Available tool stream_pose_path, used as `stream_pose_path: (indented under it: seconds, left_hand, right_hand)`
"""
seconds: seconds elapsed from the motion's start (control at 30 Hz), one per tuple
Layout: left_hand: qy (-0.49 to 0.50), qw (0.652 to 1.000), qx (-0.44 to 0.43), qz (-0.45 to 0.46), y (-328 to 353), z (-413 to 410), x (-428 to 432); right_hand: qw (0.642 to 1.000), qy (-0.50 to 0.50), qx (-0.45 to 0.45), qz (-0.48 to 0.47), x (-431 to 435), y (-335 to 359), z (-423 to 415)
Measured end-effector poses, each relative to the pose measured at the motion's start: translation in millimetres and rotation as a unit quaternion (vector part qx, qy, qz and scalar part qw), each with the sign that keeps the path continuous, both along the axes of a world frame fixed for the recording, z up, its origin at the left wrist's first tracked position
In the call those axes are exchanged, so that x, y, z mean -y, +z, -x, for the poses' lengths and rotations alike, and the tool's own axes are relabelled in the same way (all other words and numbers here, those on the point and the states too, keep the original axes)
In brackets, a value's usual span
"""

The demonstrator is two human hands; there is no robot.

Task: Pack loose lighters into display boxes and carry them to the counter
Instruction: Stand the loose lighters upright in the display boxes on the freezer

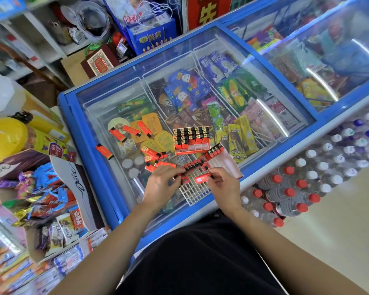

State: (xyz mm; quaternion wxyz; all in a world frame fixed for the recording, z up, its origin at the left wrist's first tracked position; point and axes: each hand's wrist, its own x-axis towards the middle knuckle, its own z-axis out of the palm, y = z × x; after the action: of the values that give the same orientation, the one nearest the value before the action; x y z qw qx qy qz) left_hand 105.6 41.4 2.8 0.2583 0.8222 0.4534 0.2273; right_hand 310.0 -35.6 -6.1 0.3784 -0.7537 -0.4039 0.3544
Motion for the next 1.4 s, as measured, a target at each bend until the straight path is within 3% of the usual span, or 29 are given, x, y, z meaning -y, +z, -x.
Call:
stream_pose_path:
  seconds: [0.3, 0.57, 0.93, 1.13, 1.27, 1.4]
  left_hand:
    - [-0.126, 0.988, -0.064, -0.059, -8, -1, -15]
    - [-0.032, 0.998, -0.046, -0.023, -21, -4, 3]
    - [0.009, 0.996, -0.048, -0.073, -26, 7, 25]
    - [0.001, 0.997, -0.034, -0.068, -27, 12, 34]
    - [-0.013, 0.996, -0.035, -0.084, -29, 19, 38]
    - [-0.024, 0.995, -0.048, -0.086, -28, 20, 41]
  right_hand:
    - [0.999, -0.04, -0.032, -0.001, 9, -5, -5]
    - [0.999, 0.01, -0.039, 0.011, 4, -6, 1]
    - [0.99, 0.141, 0.007, 0.001, -21, -12, 12]
    - [0.963, 0.23, 0.114, -0.083, -18, -21, 8]
    - [0.907, 0.305, 0.261, -0.124, -6, -35, -4]
    - [0.862, 0.347, 0.366, -0.051, 5, -26, -3]
